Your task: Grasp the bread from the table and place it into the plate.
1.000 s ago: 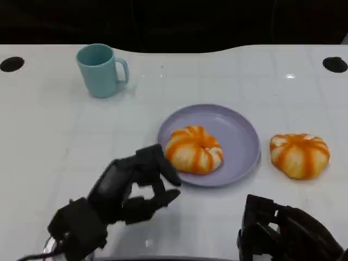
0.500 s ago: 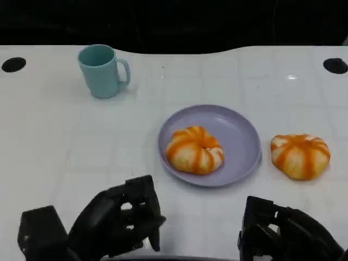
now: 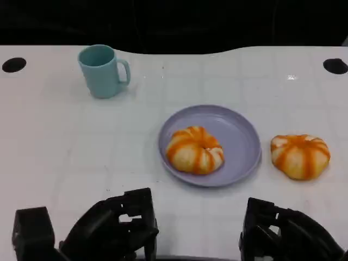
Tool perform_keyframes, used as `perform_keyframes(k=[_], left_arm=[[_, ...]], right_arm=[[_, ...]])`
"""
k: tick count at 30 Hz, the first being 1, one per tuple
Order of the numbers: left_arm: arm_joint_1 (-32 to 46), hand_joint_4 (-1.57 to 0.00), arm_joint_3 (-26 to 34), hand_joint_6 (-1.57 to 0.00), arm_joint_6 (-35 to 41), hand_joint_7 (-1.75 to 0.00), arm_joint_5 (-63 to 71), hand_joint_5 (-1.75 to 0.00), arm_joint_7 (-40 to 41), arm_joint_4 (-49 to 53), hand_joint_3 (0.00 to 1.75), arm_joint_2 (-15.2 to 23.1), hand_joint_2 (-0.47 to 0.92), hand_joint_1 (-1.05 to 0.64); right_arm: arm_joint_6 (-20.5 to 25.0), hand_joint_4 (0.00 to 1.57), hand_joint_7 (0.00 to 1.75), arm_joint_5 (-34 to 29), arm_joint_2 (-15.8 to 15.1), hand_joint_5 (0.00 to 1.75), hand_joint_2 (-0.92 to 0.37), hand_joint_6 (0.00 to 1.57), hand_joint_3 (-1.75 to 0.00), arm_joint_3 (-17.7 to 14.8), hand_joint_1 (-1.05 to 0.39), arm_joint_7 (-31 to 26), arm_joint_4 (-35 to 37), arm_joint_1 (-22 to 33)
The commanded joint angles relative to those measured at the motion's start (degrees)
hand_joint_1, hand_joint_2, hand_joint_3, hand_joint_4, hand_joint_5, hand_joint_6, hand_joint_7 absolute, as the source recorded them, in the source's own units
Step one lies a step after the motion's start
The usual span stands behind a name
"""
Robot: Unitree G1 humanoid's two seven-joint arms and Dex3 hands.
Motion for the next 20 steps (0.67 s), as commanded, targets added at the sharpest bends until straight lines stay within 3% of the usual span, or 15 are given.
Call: perform_keyframes(k=[1,20], left_arm=[[-0.5,-0.83,1.2,-0.67,-0.6,-1.75,-0.5,-1.75,-1.4,1.2,0.30,-0.4,0.92,-0.70],[-0.1,-0.83,2.6,-0.63,1.2,-1.75,-0.7,-1.75,-1.7,0.8,0.30,-2.8,0.92,-0.69]], right_arm=[[-1.0,0.63,1.74,0.0,-0.4,1.75,-0.92,0.42,-0.46,-0.8,-0.53,0.3,1.2,-0.5],[0.0,0.60,1.74,0.1,-0.8,1.75,-0.92,0.39,-0.47,-0.7,-0.52,0.3,0.6,-1.2]])
